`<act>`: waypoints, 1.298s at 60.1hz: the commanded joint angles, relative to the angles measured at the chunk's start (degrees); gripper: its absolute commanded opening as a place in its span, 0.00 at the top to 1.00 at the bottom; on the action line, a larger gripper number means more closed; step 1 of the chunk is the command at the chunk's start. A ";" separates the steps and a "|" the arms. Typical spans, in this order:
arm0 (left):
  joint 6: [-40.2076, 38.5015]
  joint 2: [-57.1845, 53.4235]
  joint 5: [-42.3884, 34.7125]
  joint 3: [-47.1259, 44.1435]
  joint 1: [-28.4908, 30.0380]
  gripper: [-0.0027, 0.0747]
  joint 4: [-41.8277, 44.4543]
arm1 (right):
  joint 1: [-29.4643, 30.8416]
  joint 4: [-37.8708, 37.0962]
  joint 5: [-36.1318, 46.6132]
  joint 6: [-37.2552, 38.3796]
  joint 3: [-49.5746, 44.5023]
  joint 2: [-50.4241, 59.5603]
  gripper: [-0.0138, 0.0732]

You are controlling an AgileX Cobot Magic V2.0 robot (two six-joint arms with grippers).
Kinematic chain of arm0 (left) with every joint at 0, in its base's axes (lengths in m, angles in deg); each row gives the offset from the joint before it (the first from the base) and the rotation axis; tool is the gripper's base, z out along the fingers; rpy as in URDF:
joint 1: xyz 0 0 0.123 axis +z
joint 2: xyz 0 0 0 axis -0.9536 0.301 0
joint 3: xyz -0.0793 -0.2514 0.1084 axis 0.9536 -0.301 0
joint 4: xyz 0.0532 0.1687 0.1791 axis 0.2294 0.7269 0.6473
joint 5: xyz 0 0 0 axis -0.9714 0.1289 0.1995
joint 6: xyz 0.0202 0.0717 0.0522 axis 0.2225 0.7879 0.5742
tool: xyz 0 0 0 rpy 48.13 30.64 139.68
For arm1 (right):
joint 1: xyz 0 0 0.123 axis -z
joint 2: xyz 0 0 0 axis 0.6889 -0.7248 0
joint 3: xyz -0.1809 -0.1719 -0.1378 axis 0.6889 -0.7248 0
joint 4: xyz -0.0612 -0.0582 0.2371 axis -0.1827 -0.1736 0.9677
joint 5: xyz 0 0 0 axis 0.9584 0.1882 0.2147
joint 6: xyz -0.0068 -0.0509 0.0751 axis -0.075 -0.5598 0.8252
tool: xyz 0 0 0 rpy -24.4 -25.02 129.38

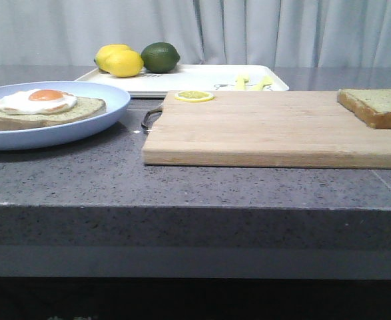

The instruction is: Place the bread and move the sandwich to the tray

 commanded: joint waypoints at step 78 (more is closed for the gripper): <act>-0.30 -1.37 -5.10 -0.76 0.07 0.99 -0.07 | -1.29 0.10 4.63 -0.43 0.20 1.23 0.92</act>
